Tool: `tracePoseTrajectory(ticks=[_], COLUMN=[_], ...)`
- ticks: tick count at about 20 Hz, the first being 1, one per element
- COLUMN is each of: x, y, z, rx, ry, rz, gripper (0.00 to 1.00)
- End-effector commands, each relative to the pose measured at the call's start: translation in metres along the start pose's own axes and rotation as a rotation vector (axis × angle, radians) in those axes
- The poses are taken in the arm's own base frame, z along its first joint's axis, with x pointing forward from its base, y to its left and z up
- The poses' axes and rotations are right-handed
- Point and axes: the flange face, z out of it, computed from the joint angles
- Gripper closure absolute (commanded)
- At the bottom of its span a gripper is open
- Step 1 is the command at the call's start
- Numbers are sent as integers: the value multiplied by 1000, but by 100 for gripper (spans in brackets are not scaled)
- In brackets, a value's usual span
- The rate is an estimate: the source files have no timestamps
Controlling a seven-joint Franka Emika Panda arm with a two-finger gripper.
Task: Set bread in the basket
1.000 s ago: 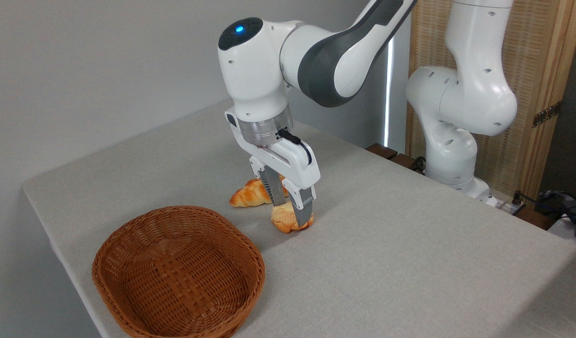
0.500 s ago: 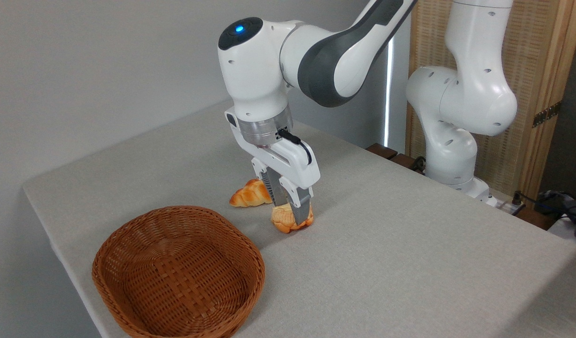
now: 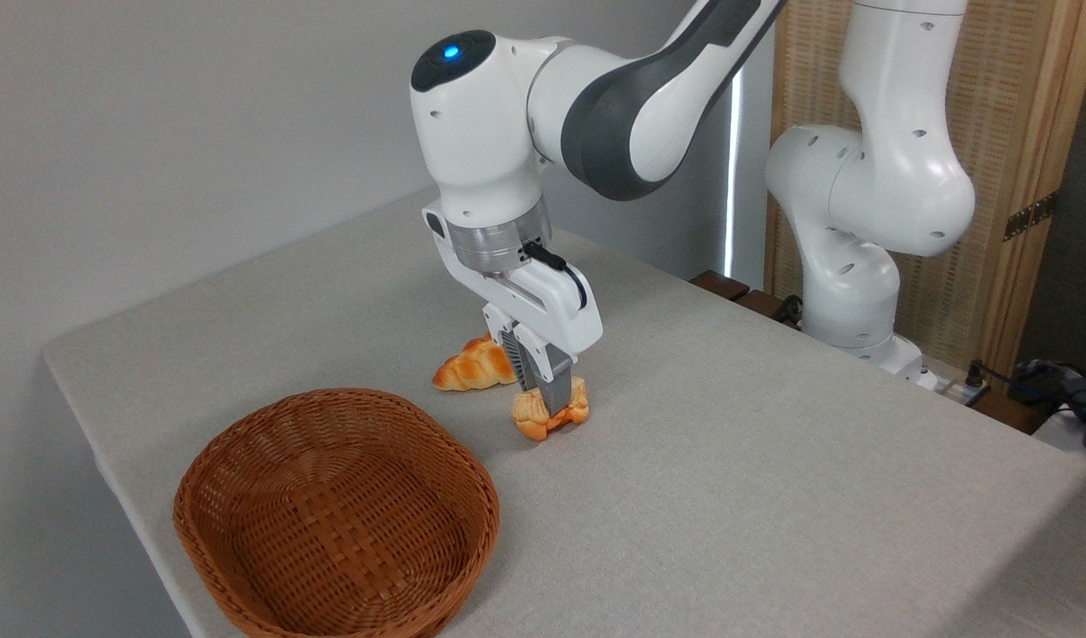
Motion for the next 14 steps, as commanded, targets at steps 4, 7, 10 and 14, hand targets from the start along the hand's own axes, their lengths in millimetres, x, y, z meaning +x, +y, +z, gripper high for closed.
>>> tracePoseTrajectory(ticks=[4,7,10,14], x=[-8,-7,-5,-13], y=[-24,-31,-41,-67], z=[-57,-76,-96,-119], rx=[27,46,70,122], ry=[83,121,173,278], rz=[-36,-46,-62,-118], gripper=[84,84,83,81])
